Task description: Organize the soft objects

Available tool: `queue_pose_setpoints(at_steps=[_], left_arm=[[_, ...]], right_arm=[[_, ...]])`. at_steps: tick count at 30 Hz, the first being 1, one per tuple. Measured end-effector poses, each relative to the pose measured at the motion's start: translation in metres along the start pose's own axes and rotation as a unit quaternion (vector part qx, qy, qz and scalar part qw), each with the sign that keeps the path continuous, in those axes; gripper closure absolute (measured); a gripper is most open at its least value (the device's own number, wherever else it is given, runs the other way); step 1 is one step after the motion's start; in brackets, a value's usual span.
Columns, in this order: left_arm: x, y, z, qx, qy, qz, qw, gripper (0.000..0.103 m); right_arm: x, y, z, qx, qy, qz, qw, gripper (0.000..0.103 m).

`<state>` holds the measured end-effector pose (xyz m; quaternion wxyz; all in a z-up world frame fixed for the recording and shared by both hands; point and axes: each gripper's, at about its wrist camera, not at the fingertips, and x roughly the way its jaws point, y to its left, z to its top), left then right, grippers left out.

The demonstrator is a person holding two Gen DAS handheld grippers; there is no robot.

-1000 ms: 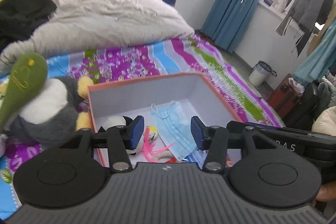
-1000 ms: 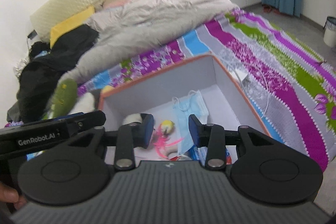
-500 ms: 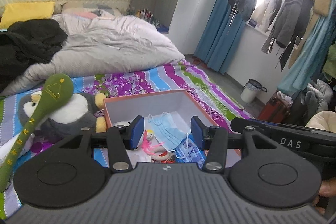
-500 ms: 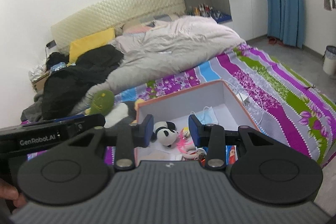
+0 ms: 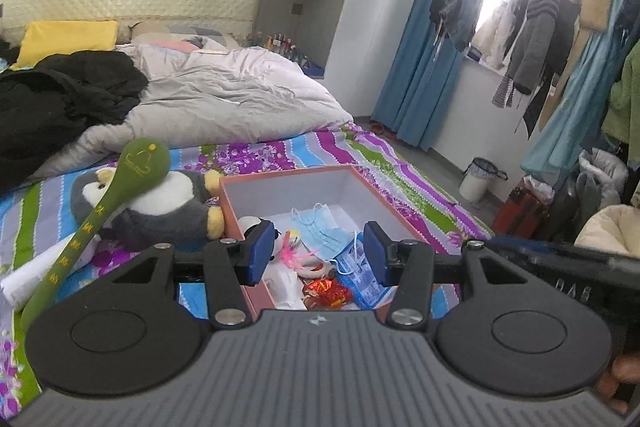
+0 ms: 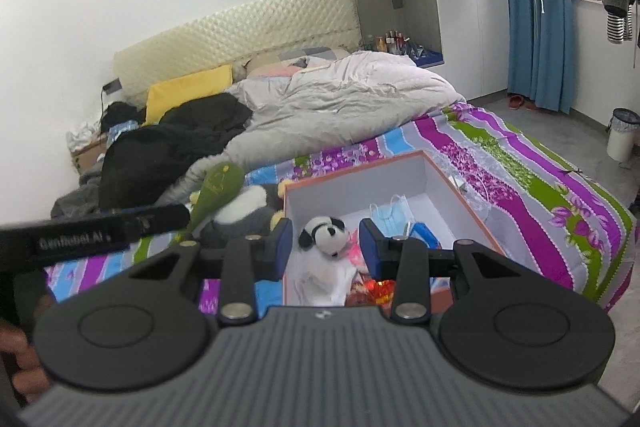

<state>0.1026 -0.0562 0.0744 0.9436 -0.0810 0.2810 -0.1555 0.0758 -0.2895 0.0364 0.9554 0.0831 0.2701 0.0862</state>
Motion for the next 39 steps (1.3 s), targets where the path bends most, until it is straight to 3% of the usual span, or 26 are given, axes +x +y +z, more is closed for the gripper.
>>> queue_pose_setpoints(at_steps=[10,18,39], left_arm=[[-0.038,-0.006,-0.032,0.007,0.002,0.006,1.0,0.047],[-0.04,-0.011,-0.055,0.008,0.013,0.01,0.9998,0.042],[-0.046,-0.006,-0.072,-0.005,0.03,0.019,0.9994,0.041]], right_arm=[[-0.025,0.01,-0.033,-0.012,0.008,0.0,1.0,0.063],[-0.028,0.01,-0.051,-0.015,0.023,-0.009,1.0,0.063],[-0.044,0.005,-0.065,-0.013,0.022,-0.019,0.999,0.063]])
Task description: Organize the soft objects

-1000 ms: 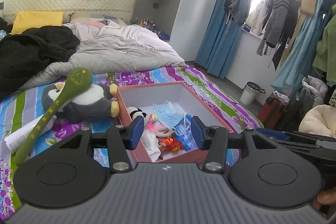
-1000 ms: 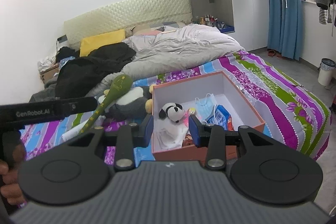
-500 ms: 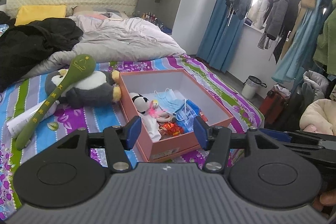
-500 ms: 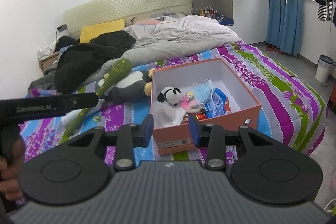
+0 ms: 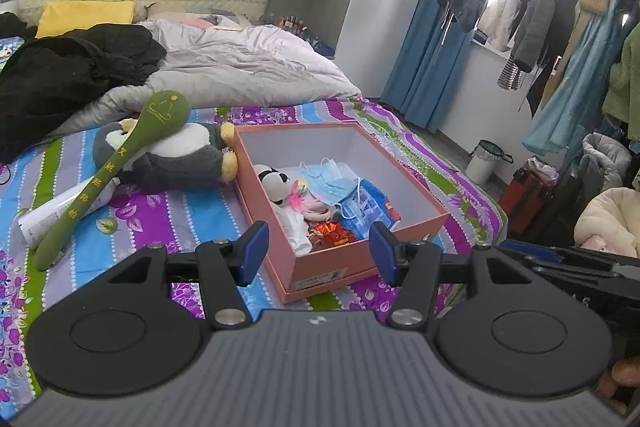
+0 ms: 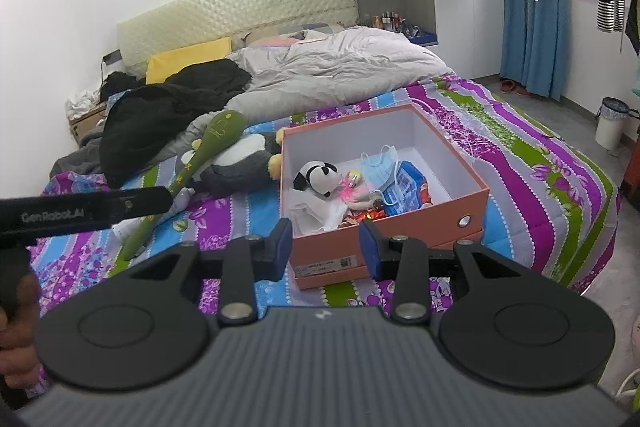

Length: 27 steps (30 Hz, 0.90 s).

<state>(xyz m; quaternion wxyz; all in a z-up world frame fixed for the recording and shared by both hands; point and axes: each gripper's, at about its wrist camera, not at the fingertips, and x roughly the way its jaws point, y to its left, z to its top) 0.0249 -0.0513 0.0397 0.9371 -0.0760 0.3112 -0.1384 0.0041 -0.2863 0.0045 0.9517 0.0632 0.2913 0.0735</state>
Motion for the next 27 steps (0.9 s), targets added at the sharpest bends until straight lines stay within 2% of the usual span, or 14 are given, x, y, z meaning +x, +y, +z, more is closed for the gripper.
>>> queue_pose_setpoints(at_steps=[13,14,15,16,17,18,19,21,27], left_arm=[[0.0097,0.0032,-0.0004,-0.01,0.011,0.001,0.9999,0.041],[0.009,0.0029,-0.0006,-0.01,0.011,0.0,0.9999,0.04],[0.0095,0.0032,-0.0001,-0.01,0.012,0.001,0.9999,0.033],[0.0092,0.0033,-0.0001,-0.01,0.01,0.002,0.9999,0.028],[0.0078,0.0032,-0.0007,-0.01,0.006,0.004,0.9999,0.02],[0.0072,0.0037,-0.0002,-0.01,0.002,0.008,0.9999,0.014],[0.0068,0.0035,0.0002,-0.007,-0.001,0.014,0.9999,0.013],[0.0056,0.0039,0.0006,-0.003,-0.005,0.018,0.9998,0.005],[0.0023,0.0024,0.0024,0.006,-0.005,0.027,0.9996,0.0]], right_arm=[[0.001,0.0009,0.0,-0.005,-0.003,-0.006,1.0,0.063],[0.0012,0.0006,0.0003,-0.005,-0.003,-0.008,1.0,0.063],[0.0014,0.0003,0.0006,-0.005,-0.003,-0.009,1.0,0.063],[0.0018,-0.0001,0.0011,-0.005,-0.003,-0.009,1.0,0.054],[0.002,-0.0005,0.0015,-0.006,-0.005,-0.012,1.0,0.035],[0.0018,-0.0011,0.0016,-0.006,-0.008,-0.014,1.0,0.025],[0.0017,-0.0014,0.0016,-0.006,-0.011,-0.015,1.0,0.01],[0.0034,-0.0018,0.0015,-0.005,-0.009,-0.02,1.0,0.012],[0.0047,-0.0027,-0.001,-0.003,-0.005,-0.02,1.0,0.012]])
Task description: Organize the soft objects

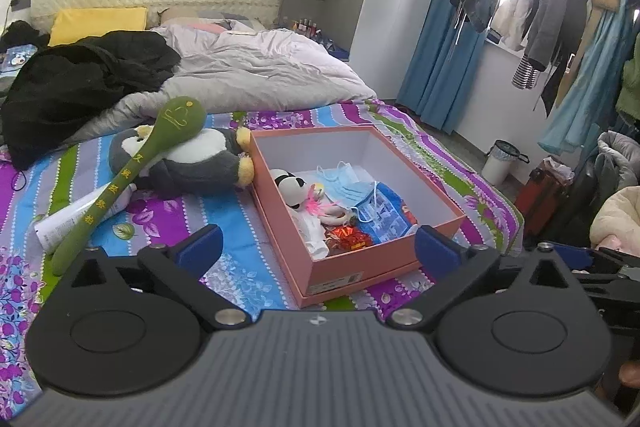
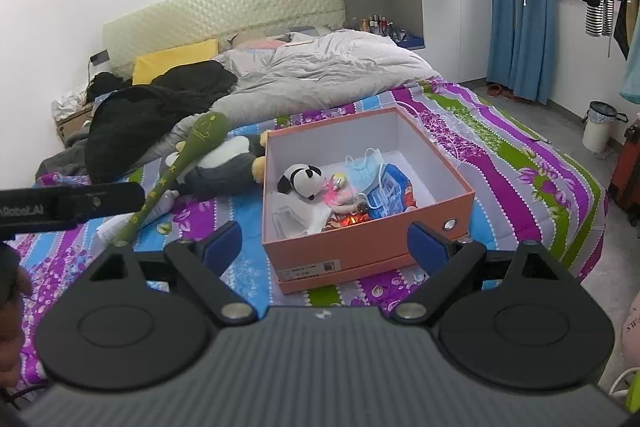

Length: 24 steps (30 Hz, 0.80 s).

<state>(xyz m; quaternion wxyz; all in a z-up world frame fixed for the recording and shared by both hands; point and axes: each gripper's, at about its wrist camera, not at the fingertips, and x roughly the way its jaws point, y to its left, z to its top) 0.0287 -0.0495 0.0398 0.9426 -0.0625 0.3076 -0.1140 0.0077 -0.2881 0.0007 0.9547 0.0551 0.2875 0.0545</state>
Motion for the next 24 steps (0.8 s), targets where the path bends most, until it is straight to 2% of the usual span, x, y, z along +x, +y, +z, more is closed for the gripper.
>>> queue_pose_setpoints(at_steps=[8,24], left_arm=[[-0.0016,-0.0012,-0.0007,-0.01,0.012,0.009,0.9998,0.0],[-0.0001,-0.0019,-0.0003,-0.016,0.02,0.011,0.9996,0.0]], right_arm=[[-0.0051,-0.0005,0.0006,0.004,-0.011,-0.001,1.0,0.012],[-0.0038,0.0005,0.0021,0.011,-0.006,0.006,1.0,0.012]])
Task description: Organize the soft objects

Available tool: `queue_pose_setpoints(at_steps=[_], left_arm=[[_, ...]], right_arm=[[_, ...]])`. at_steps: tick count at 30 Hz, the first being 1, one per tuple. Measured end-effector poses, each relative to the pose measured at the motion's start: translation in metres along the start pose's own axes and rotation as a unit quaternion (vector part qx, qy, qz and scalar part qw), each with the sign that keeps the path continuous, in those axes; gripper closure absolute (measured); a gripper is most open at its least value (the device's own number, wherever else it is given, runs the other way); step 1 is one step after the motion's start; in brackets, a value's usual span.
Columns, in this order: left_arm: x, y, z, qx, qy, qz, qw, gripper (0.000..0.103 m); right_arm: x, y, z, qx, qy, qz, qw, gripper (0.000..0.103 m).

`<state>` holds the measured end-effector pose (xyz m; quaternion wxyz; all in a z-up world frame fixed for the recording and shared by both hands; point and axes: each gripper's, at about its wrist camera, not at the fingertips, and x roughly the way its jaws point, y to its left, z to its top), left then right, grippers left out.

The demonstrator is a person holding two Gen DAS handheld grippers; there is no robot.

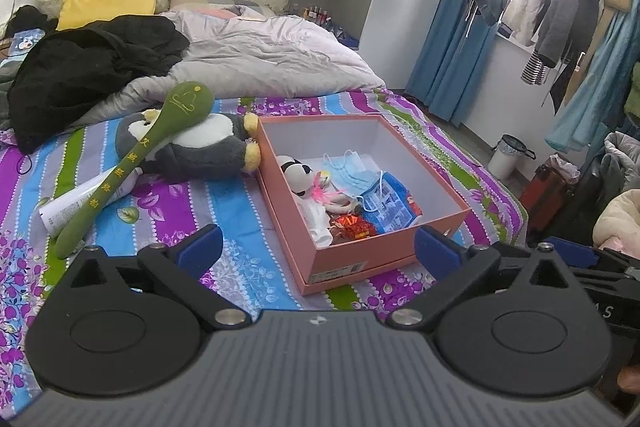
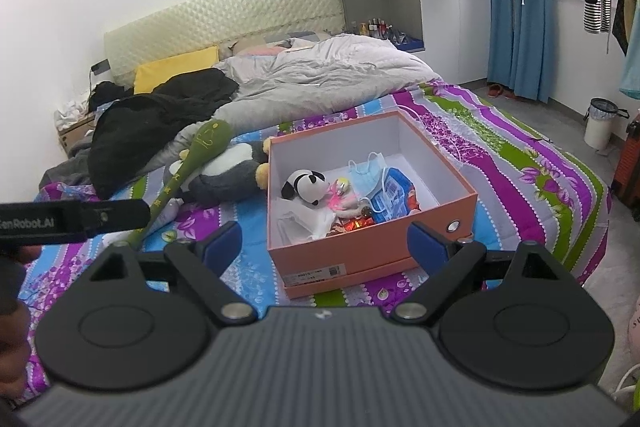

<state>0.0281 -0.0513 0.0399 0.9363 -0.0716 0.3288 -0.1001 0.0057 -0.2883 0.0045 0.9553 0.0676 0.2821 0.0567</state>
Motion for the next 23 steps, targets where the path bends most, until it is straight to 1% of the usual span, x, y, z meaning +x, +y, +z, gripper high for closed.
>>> queue_pose_setpoints(at_steps=[11,23], left_arm=[[0.0018,-0.0024,-0.0007,0.005,0.004,0.004,1.0,0.0],[0.0008,-0.004,0.0013,0.01,-0.002,0.002,0.9999,0.0]], right_arm=[[0.0034,-0.0021,-0.0026,0.002,0.008,-0.001,1.0,0.012],[0.0051,-0.0027,-0.004,0.004,0.01,0.0,1.0,0.012]])
